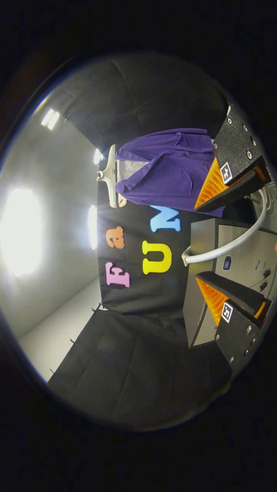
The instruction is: Iron the clothes twice with a garment steamer, once on the left side and once on the right side.
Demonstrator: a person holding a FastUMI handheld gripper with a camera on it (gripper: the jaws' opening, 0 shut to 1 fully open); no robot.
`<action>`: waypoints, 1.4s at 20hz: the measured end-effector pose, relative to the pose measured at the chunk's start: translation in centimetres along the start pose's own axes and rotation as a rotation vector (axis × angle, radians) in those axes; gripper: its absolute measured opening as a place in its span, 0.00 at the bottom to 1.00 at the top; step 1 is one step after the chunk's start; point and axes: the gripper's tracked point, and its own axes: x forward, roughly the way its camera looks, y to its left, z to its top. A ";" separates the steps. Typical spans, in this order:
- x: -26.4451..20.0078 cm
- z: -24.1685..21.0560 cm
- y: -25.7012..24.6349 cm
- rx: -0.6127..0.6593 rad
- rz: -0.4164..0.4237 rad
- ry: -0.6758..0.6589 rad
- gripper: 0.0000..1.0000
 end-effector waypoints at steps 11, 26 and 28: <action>1.0 2.9 -0.5 0.011 0.031 0.002 0.95; 9.1 14.2 -2.7 -0.003 -0.033 -0.018 0.95; 11.0 14.5 -2.5 -0.010 -0.045 -0.012 0.95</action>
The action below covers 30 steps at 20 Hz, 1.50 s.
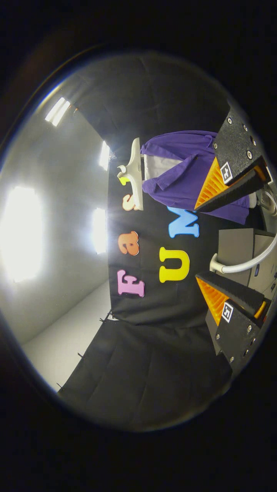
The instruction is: Iron the clothes twice with a garment steamer, once on the left side and once on the right side.
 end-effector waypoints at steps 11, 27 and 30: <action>16.0 -4.5 3.4 0.035 -0.049 0.166 0.95; 31.2 -23.1 8.5 0.180 -0.019 0.684 0.95; 32.2 -25.6 10.1 0.241 -0.001 0.762 0.95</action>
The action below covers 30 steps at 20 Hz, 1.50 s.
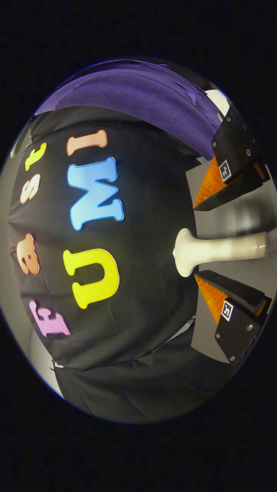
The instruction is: Iron the clothes twice with a garment steamer, once on the left side and once on the right side.
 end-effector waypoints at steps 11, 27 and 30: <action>3.0 -3.5 -0.5 0.142 0.012 0.166 0.89; -1.3 -4.6 0.4 0.074 -0.015 0.123 0.37; -4.4 -4.8 0.1 0.075 -0.010 0.072 0.37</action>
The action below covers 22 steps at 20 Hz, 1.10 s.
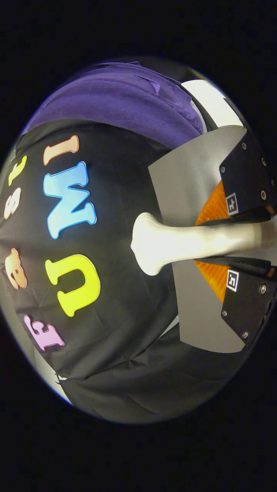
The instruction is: Iron the clothes twice with a garment steamer, once on the left side and once on the right side.
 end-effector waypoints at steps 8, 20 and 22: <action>-9.3 -1.7 -0.9 -0.085 0.013 -0.131 0.36; -21.5 -8.7 -5.3 -0.162 0.020 -0.304 0.37; -23.5 -10.0 -6.5 -0.162 0.021 -0.337 0.36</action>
